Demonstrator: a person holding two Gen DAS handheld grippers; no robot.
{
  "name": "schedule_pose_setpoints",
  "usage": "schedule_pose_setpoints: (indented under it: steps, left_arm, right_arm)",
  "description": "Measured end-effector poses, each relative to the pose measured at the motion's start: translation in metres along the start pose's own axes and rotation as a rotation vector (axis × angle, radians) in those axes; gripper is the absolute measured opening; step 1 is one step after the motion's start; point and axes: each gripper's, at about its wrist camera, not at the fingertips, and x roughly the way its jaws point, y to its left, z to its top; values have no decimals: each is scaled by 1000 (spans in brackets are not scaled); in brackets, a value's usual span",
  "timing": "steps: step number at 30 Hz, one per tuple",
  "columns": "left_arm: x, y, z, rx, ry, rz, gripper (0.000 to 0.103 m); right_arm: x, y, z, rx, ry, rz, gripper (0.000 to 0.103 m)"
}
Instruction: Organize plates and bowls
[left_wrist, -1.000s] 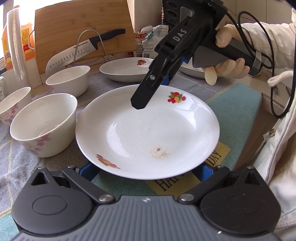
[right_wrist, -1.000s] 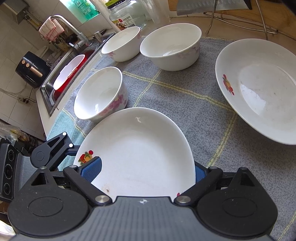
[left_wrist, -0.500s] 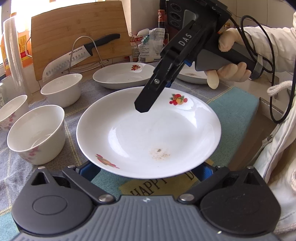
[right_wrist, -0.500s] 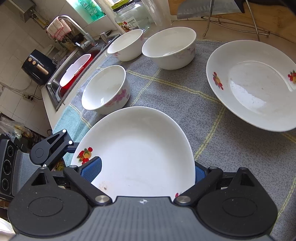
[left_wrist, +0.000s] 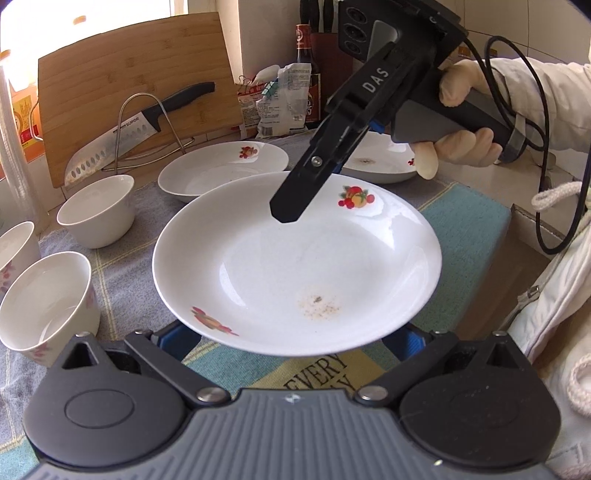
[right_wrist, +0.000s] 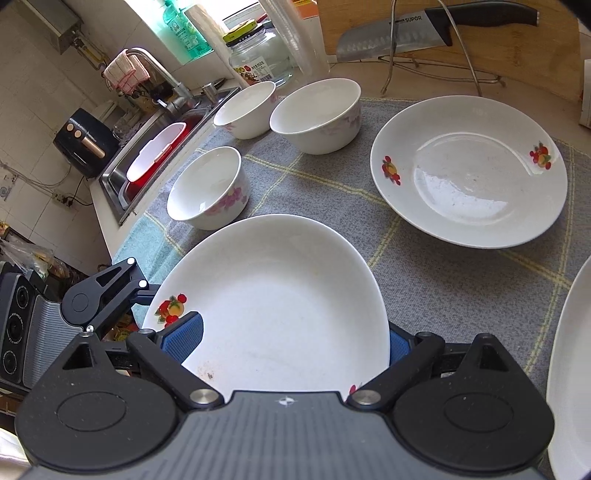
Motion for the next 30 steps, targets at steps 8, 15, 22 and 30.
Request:
schedule_pose_setpoints:
  steps: [8, 15, 22, 30]
  left_arm:
    - [14, -14, 21, 15, -6, -12, 102]
    - [26, -27, 37, 40, -1, -31, 102]
    - [40, -39, 53, 63, -2, -57, 102]
    - [58, -56, 71, 91, 0, -87, 102]
  right_arm:
    - [-25, -18, -6, 1, -27, -13, 99]
    - [-46, -37, -13, 23, -64, -24, 99]
    - [-65, -56, -22, 40, -92, -48, 99]
    - [-86, -81, -34, 72, -122, -73, 99]
